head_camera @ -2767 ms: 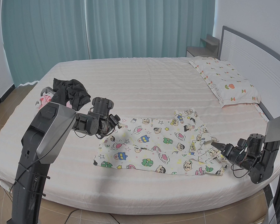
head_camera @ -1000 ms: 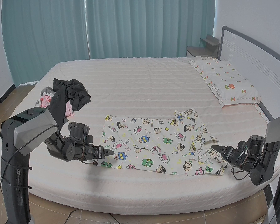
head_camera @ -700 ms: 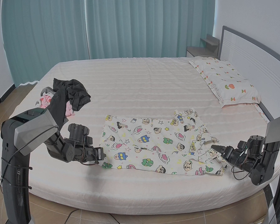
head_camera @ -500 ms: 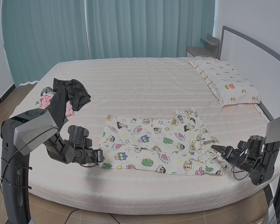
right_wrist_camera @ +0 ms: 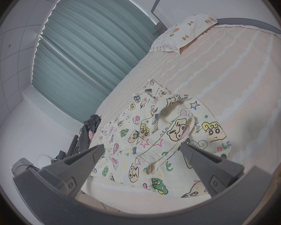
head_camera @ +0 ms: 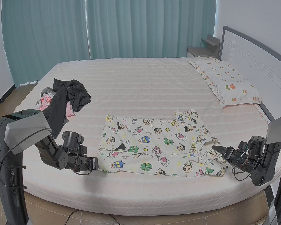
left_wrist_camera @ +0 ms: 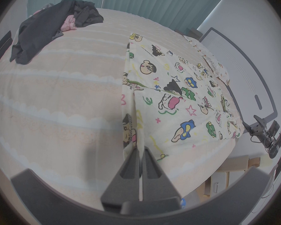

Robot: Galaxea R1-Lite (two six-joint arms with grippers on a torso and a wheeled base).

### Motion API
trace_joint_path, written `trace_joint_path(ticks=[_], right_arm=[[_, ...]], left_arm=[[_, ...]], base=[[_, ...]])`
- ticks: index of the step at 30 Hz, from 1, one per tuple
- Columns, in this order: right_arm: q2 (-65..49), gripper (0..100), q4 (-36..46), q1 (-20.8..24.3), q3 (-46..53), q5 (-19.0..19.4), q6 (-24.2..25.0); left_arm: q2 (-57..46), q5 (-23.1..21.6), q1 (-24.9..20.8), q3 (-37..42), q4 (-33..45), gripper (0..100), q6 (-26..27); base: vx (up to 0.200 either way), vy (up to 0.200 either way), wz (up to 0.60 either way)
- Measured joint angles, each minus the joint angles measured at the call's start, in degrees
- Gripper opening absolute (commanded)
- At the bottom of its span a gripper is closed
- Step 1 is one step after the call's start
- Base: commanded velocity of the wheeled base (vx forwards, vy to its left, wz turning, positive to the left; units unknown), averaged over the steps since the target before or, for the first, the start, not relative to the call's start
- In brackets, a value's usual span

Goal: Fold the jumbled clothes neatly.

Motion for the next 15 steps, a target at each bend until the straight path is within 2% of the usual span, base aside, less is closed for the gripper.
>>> trace_joint_path(ticks=[12,13,15], right_arm=[[-0.02,100,0.00,0.00,0.09,0.69,0.00],[-0.02,100,0.02,0.00,0.09,0.72,0.00],[-0.02,100,0.00,0.00,0.09,0.72,0.02]], left_arm=[[-1.74,1.17,0.66,2.97,0.00,0,0.00],[-1.77,1.33,0.57,3.05,0.02,100,0.00],[-1.79,1.96,0.50,3.22,0.06,100,-0.22]], base=[[0.000,0.000,0.00],[0.000,0.000,0.00],[0.000,0.000,0.00]])
